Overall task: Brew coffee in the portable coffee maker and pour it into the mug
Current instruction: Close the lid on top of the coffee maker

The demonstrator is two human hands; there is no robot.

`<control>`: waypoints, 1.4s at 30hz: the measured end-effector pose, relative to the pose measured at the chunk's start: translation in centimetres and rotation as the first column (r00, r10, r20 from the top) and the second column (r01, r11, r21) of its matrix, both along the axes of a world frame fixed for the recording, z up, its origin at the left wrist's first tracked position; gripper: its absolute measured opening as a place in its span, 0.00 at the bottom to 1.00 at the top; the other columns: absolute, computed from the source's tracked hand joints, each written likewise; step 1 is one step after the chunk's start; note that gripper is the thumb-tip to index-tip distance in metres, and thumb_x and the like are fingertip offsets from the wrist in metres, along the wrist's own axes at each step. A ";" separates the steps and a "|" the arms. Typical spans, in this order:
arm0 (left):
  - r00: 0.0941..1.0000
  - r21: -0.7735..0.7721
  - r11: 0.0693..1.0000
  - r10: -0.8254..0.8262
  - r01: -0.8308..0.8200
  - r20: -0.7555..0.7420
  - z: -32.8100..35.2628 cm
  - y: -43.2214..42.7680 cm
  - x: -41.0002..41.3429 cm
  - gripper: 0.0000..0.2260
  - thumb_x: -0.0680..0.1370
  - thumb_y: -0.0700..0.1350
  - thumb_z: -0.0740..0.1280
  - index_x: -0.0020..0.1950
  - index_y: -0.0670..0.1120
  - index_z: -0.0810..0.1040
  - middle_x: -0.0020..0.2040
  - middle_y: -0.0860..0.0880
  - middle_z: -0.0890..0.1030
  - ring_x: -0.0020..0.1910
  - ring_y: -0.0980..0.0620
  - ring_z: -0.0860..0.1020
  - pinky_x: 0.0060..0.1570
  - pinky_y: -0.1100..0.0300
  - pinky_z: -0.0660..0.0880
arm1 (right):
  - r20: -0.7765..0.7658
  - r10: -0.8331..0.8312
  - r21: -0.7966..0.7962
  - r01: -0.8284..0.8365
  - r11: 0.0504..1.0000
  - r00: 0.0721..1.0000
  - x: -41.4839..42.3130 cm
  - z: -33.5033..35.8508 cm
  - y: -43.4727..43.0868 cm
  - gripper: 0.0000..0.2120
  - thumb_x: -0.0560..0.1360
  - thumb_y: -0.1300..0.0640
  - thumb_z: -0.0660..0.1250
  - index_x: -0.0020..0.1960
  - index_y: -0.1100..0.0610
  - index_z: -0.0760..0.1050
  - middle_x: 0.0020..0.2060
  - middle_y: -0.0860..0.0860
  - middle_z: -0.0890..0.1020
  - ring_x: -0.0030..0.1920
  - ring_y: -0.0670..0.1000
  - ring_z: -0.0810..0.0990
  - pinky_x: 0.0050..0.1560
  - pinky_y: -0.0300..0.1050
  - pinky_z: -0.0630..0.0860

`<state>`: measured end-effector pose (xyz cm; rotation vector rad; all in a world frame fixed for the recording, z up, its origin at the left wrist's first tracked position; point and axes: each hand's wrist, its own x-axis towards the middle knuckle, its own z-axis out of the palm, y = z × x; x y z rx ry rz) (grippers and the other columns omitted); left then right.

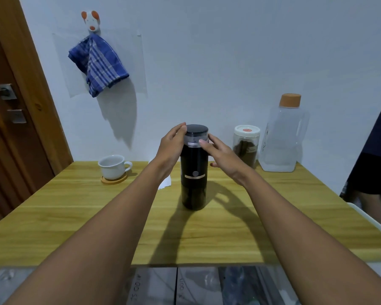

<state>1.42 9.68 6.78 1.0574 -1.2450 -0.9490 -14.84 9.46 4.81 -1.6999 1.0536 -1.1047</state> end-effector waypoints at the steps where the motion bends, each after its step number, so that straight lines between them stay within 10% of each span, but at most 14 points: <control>1: 1.000 0.010 1.000 -0.017 0.017 -0.005 -0.3 0.3 0.0 0.11 0.84 0.55 0.59 0.60 0.58 0.80 0.55 0.60 0.81 0.57 0.57 0.79 0.52 0.58 0.75 | 0.008 0.002 0.015 -0.002 1.000 1.000 -0.2 -1.0 0.2 0.24 0.78 0.41 0.66 0.72 0.42 0.67 0.61 0.41 0.77 0.63 0.41 0.74 0.49 0.36 0.71; 16: 0.980 0.011 0.986 -0.169 0.169 0.103 -6.0 0.8 1.9 0.15 0.71 0.64 0.73 0.55 0.63 0.82 0.55 0.56 0.85 0.55 0.60 0.83 0.53 0.58 0.78 | 0.006 -0.054 -0.015 0.054 0.998 0.999 0.4 -7.7 -0.1 0.38 0.73 0.52 0.76 0.77 0.49 0.61 0.69 0.52 0.74 0.71 0.52 0.71 0.70 0.52 0.70; 42: 0.974 0.004 0.987 -0.158 0.159 0.160 -6.2 1.2 1.7 0.13 0.72 0.65 0.70 0.55 0.67 0.80 0.61 0.54 0.82 0.61 0.57 0.80 0.64 0.47 0.76 | 0.016 -0.114 -0.019 0.115 0.993 0.993 0.9 -7.8 0.4 0.35 0.74 0.47 0.73 0.76 0.47 0.62 0.68 0.52 0.75 0.69 0.53 0.72 0.69 0.57 0.71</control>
